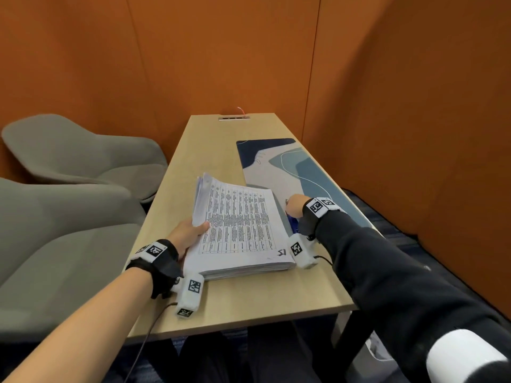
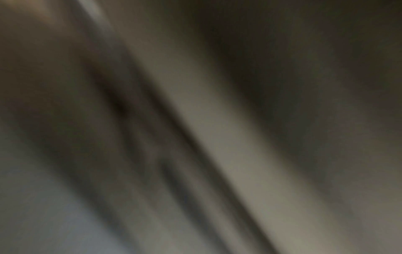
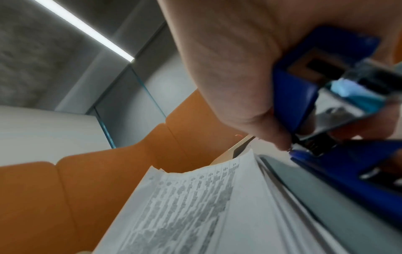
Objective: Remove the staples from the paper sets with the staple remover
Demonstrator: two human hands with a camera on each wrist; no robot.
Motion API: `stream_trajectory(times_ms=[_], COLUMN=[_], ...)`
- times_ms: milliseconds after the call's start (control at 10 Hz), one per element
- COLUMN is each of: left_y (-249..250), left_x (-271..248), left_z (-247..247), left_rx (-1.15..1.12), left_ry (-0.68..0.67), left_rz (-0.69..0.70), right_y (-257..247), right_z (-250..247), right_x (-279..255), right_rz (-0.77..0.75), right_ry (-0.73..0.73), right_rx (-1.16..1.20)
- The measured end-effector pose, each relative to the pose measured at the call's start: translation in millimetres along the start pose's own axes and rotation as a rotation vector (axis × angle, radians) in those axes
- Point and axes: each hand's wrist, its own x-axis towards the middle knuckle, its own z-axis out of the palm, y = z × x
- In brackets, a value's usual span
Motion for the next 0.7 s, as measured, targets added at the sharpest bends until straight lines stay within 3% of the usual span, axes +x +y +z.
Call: stream_trajectory(times_ms=[100, 300, 400, 500, 600, 700], left_y=[3, 4, 6, 4, 3, 1], left_x=[-2, -4, -10, -8, -6, -2], left_z=[2, 5, 4, -1, -2, -2], left_rx=[0.02, 0.042, 0.078, 0.134, 0.173, 0.208], left_ry=[-0.036, -0.056, -0.064, -0.074, -0.093, -0.09], left_rz=[0.009, 0.048, 0.048, 0.043, 0.045, 0.055], right_y=[-11, 0, -4, -7, -3, 1], right_z=[-7, 1, -13, -27, -24, -25], right_x=[-1, 22, -19, -69, -97, -120], right_rz=[0.034, -0.026, 0.0, 0.13, 0.233, 0.218], right_ry=[-0.054, -0.003, -0.048, -0.167, -0.188, -0.162], right_rx=[0.026, 0.13, 0.439, 1.017, 1.364, 1.542])
